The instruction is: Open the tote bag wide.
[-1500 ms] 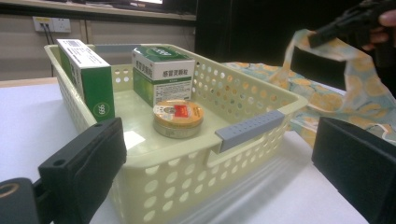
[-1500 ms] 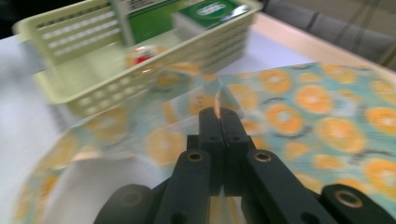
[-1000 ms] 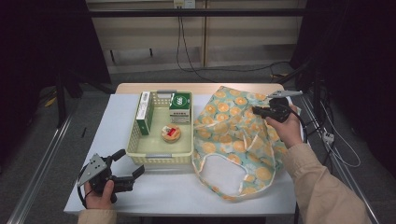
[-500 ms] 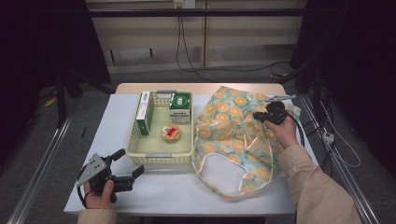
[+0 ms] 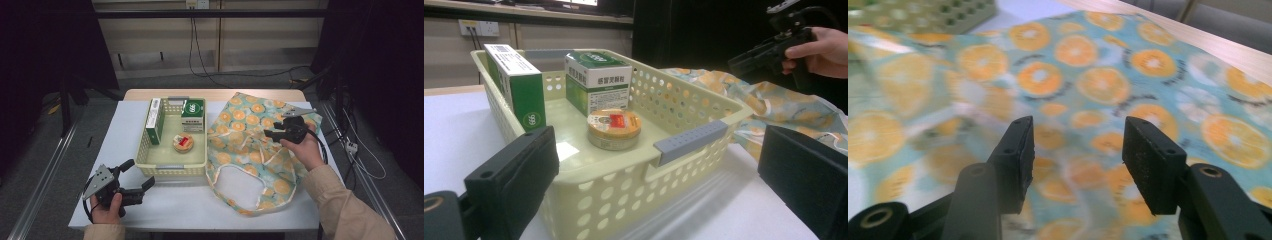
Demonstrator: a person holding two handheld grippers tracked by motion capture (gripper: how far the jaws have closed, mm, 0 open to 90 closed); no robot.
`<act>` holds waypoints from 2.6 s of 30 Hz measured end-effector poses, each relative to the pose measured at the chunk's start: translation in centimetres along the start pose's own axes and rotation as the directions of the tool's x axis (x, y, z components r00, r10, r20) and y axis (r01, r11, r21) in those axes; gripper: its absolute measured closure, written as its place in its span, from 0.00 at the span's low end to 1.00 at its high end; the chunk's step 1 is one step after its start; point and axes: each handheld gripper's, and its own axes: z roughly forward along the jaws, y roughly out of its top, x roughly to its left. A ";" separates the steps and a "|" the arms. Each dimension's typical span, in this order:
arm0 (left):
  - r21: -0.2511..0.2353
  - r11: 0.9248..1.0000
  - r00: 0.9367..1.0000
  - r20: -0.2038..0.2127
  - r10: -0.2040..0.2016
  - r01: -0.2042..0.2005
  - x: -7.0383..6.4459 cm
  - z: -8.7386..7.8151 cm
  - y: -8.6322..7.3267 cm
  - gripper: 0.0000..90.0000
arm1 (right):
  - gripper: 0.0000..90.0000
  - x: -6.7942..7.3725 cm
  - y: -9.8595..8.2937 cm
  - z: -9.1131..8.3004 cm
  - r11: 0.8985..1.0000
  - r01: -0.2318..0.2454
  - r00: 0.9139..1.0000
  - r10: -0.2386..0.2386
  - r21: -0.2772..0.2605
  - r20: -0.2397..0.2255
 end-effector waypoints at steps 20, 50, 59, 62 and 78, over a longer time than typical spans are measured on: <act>0.003 1.000 1.000 0.007 -0.003 0.002 -0.2 0.0 0.0 0.03 | 0.73 4.5 -3.8 1.6 0.978 0.140 0.990 -0.136 0.154 -0.038; 0.012 1.000 1.000 0.012 0.007 -0.007 -0.3 0.2 0.0 0.03 | 1.00 4.2 -1.8 -1.1 0.999 0.025 0.986 -0.021 0.027 -0.166; 0.011 1.000 1.000 0.010 0.001 -0.001 -0.1 0.1 -0.1 0.03 | 1.00 -1.0 -1.0 -0.9 0.998 -0.062 0.998 0.063 0.016 -0.005; 0.011 1.000 1.000 0.009 0.000 0.000 -0.1 0.1 -0.2 0.03 | 1.00 -2.3 -1.5 -0.4 0.996 -0.083 0.996 0.083 0.029 0.026; 0.010 1.000 1.000 0.010 -0.001 0.000 -0.1 0.1 -0.1 0.03 | 1.00 -3.6 -2.7 1.7 0.994 -0.098 0.994 0.096 0.047 0.048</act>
